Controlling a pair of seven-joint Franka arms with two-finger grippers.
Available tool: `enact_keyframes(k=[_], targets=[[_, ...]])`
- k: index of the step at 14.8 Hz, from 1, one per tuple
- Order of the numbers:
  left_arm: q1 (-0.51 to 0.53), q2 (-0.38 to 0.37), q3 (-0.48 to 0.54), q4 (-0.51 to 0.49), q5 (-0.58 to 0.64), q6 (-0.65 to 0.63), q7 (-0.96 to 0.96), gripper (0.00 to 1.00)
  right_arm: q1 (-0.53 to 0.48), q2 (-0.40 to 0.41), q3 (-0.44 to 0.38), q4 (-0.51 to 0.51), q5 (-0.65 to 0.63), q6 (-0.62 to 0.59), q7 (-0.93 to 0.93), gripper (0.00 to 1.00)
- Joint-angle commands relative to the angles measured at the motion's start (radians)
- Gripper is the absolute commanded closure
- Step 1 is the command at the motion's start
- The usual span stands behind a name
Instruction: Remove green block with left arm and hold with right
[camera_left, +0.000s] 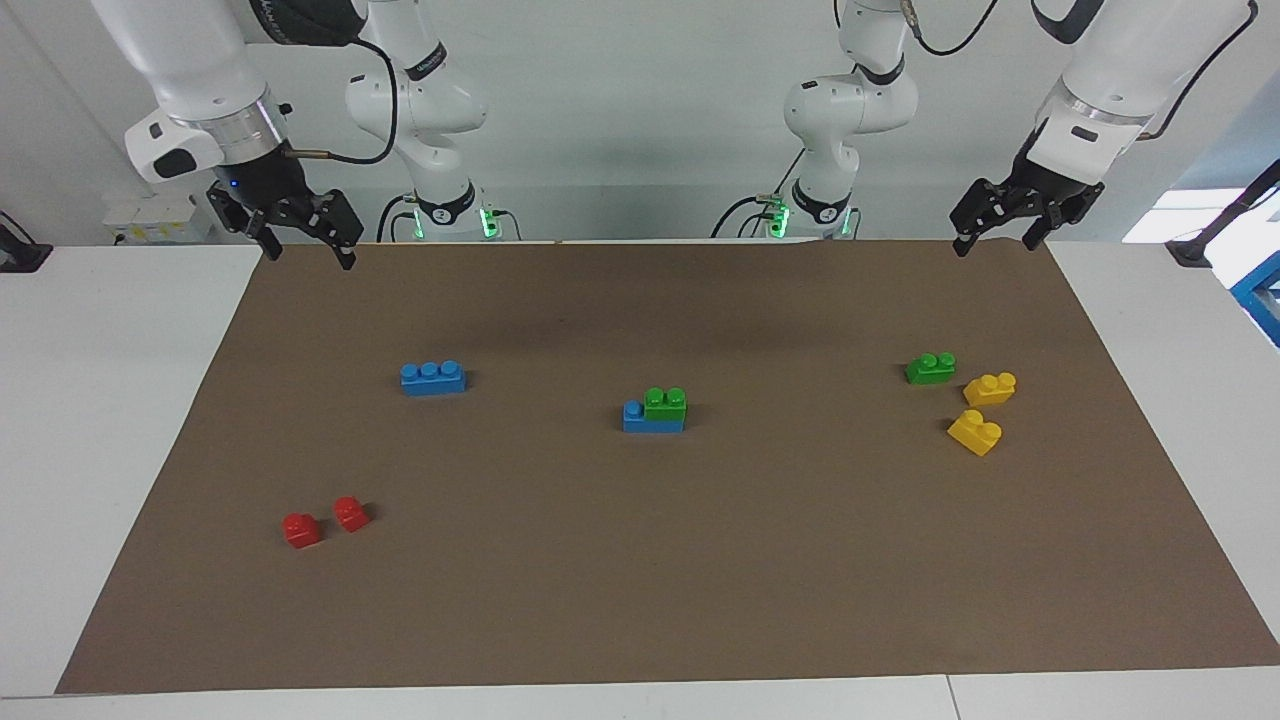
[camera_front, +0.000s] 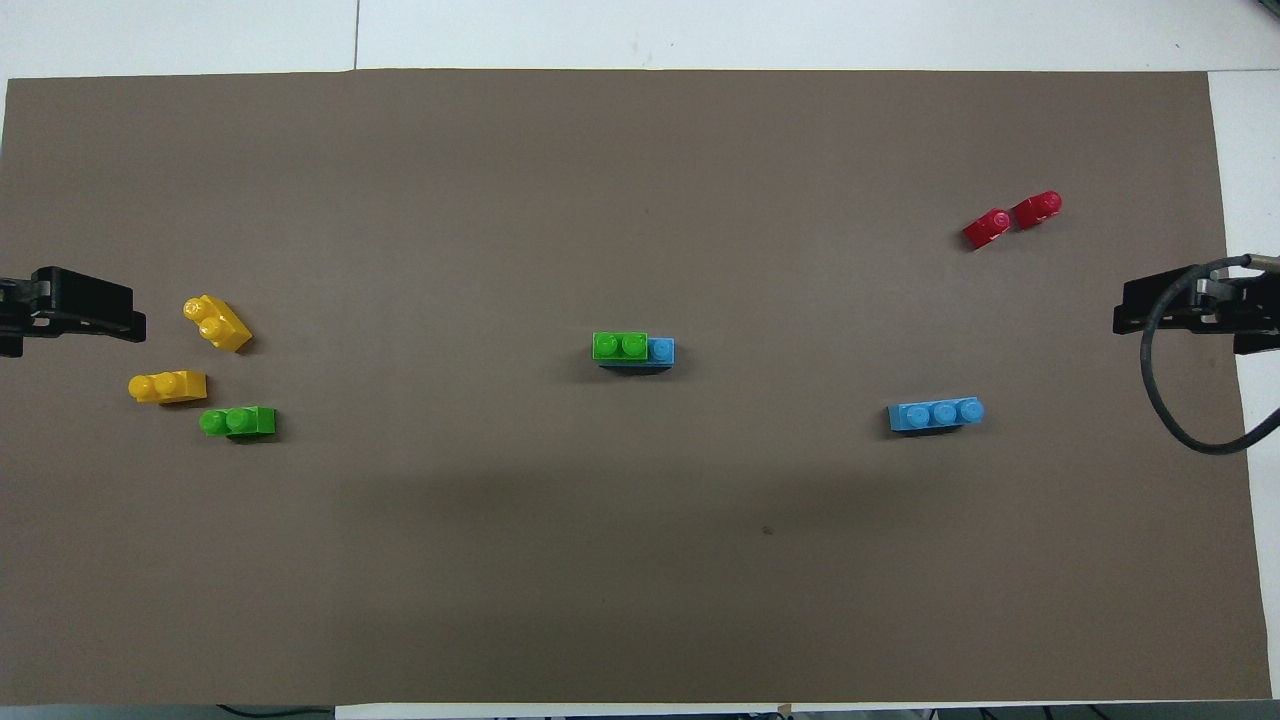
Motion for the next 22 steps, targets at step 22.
enact_keyframes(k=[22], targets=[[-0.186,-0.063,-0.012,-0.159,-0.034,0.218,-1.302,0.00,-0.014,-0.006,0.008,-0.004,0.018,-0.004,0.013,0.00]])
